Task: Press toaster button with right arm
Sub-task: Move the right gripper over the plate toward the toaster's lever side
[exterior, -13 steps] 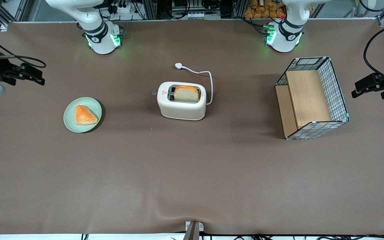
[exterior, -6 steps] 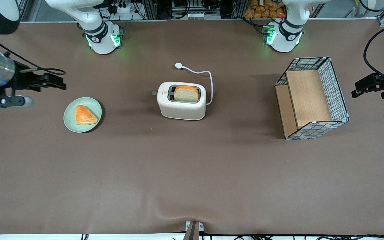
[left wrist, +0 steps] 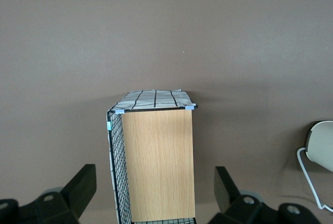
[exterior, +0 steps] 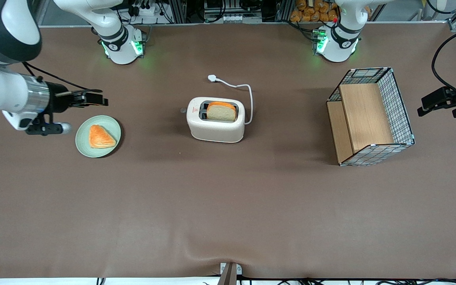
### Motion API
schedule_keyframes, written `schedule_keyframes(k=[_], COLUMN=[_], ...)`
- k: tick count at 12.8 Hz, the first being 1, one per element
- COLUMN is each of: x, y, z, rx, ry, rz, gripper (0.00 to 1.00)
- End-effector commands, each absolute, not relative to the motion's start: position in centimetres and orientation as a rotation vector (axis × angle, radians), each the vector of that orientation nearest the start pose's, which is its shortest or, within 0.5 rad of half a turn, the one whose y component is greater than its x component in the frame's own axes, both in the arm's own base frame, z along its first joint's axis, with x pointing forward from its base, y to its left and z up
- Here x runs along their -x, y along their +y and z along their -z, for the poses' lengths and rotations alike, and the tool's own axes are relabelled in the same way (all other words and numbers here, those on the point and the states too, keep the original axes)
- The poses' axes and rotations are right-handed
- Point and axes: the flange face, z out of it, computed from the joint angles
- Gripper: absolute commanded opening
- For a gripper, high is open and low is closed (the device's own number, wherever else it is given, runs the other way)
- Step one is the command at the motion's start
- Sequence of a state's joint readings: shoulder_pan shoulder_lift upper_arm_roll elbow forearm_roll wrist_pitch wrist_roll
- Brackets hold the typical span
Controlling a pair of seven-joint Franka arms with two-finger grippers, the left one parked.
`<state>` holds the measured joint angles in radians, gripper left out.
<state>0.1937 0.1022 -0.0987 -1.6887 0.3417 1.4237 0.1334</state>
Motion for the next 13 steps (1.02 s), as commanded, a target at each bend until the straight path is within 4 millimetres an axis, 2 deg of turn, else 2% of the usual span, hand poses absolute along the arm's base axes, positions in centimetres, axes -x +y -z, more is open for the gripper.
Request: schedule_keyframes(k=[1, 4, 5, 9, 11, 12, 13], x=[-53.6, -52.7, -52.4, -51.8, -51.3, -50.9, -50.7], y=[13.0, 14.5, 14.8, 15.7, 17.1, 18.5, 19.5], z=[-50.6, -51.1, -50.7, -47.3, -45.0, -44.3, -43.2], rx=[2.782, 2.789, 2.789, 2.706, 2.715, 2.716, 2.717], ry=[0.130, 0.162, 0.156, 0.196, 0.192, 0.170, 0.156], rz=[-0.610, -0.636, -0.652, -0.707, -0.705, -0.719, -0.743], gripper=[1.00, 1.00, 1.00, 1.00, 1.00, 0.99, 0.86])
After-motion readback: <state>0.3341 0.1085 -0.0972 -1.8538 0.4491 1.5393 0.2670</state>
